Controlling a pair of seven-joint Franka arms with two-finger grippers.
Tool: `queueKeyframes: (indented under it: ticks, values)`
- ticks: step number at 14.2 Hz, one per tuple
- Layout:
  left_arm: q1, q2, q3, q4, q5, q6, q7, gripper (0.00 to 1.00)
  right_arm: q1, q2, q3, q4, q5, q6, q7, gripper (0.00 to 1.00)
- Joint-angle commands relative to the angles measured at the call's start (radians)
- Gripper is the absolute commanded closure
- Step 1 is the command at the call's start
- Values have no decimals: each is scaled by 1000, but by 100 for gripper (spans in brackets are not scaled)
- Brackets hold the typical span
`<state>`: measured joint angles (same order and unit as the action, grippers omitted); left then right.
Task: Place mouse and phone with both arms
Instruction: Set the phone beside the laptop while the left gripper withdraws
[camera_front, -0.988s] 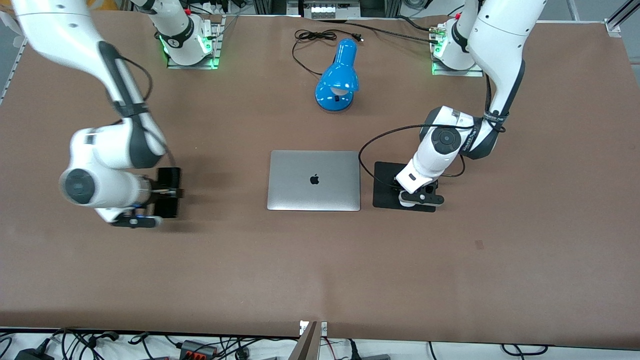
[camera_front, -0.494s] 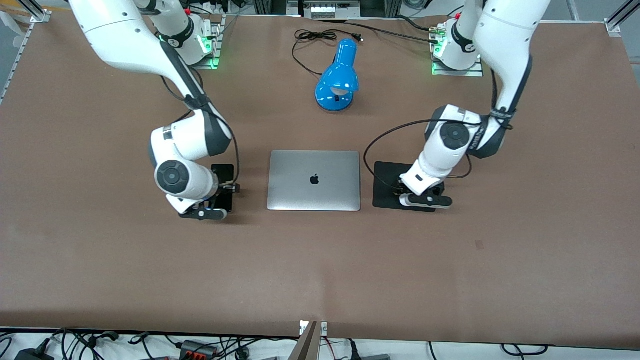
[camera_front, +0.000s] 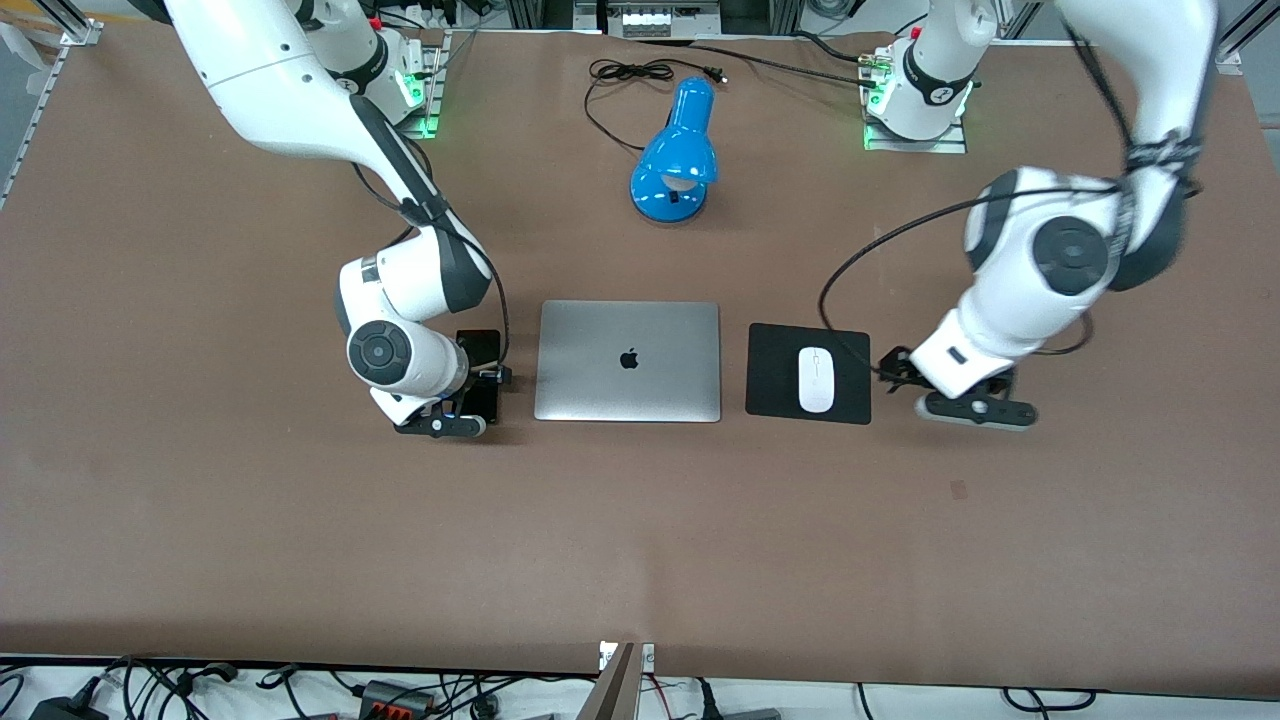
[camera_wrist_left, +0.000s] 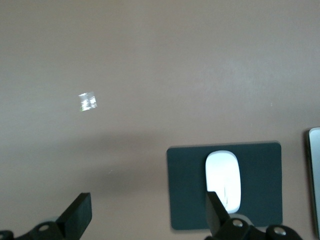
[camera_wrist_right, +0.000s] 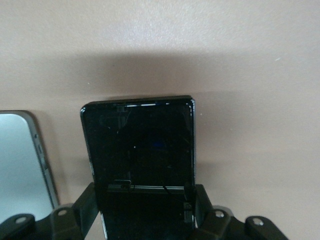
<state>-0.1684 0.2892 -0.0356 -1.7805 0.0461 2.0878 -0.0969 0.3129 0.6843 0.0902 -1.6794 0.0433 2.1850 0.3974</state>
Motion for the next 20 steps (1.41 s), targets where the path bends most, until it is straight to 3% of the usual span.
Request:
queueKeyframes:
  ticks: [1,3,8,10,11,13,15,18,20]
  values:
    - [47,16,-4,244,20,-318,101,0,23,0,-6,0,16,7,31,85]
    - [67,15,-3,349,11,-463,120,0,43,4,-6,0,16,10,31,86]
    - [90,-1,-4,409,24,-467,105,0,52,11,-7,-19,13,32,20,86]
    - [110,-4,-10,494,3,-474,111,0,52,26,-7,-19,13,35,20,82]
    - [109,1,-15,527,11,-477,114,0,52,26,-7,-19,13,33,27,66]
    - [101,1,-17,540,20,-482,112,0,48,26,-7,-17,13,33,29,0]
    - [116,-4,-10,530,8,-521,112,0,41,6,-9,-7,15,21,26,0]
    - [145,-60,-20,465,5,-561,89,0,26,-104,-21,0,3,-8,14,0]
    - [180,-100,-18,406,-75,-542,94,0,-3,-159,-21,45,-2,-94,0,0]
